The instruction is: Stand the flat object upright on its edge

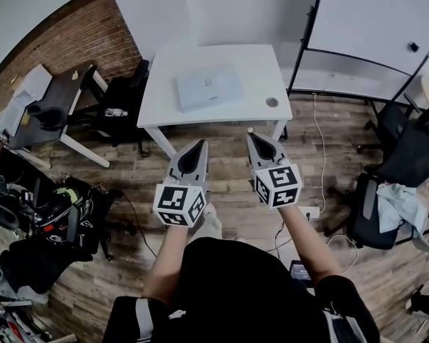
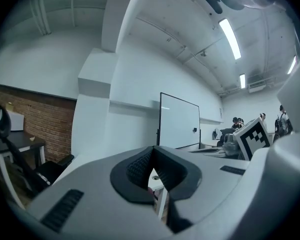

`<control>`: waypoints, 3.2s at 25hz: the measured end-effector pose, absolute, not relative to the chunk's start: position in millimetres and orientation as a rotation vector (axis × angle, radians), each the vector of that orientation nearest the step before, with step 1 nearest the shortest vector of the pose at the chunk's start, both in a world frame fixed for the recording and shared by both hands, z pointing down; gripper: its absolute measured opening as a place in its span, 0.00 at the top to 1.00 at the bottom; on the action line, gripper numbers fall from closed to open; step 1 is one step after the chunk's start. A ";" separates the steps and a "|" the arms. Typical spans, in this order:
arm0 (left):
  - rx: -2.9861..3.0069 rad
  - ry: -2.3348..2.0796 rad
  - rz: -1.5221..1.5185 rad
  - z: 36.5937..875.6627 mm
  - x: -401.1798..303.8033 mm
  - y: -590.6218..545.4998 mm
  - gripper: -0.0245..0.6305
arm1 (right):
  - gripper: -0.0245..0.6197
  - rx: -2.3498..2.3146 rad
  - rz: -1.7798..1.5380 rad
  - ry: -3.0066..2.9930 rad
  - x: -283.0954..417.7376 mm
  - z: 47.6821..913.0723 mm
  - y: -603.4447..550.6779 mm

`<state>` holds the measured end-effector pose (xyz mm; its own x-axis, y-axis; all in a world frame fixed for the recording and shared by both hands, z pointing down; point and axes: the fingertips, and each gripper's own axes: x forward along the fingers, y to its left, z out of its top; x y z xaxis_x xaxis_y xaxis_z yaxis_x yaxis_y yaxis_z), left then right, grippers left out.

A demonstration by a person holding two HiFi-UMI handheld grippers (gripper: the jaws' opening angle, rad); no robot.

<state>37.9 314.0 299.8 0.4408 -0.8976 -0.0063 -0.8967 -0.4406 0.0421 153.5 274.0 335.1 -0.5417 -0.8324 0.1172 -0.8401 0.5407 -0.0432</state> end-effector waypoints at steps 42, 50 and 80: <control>2.573 -1.478 -0.033 332.6 -93.4 -4.9 0.95 | 0.90 1.453 0.166 -2.537 20.2 348.5 -25.0; 2.547 -1.443 -0.046 350.1 -113.9 -24.8 0.95 | 0.90 1.439 0.176 -2.486 4.7 365.8 -45.9; 2.270 -1.745 -0.013 384.2 -117.7 -75.5 0.95 | 0.90 0.897 0.190 -2.566 -8.5 413.1 -158.9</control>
<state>-117.7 -75.5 384.2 0.2715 -0.9490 0.1604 -0.9466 -0.2331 0.2230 -8.5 -158.9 413.1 -0.7071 -0.5654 0.4246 -0.6218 0.7831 0.0074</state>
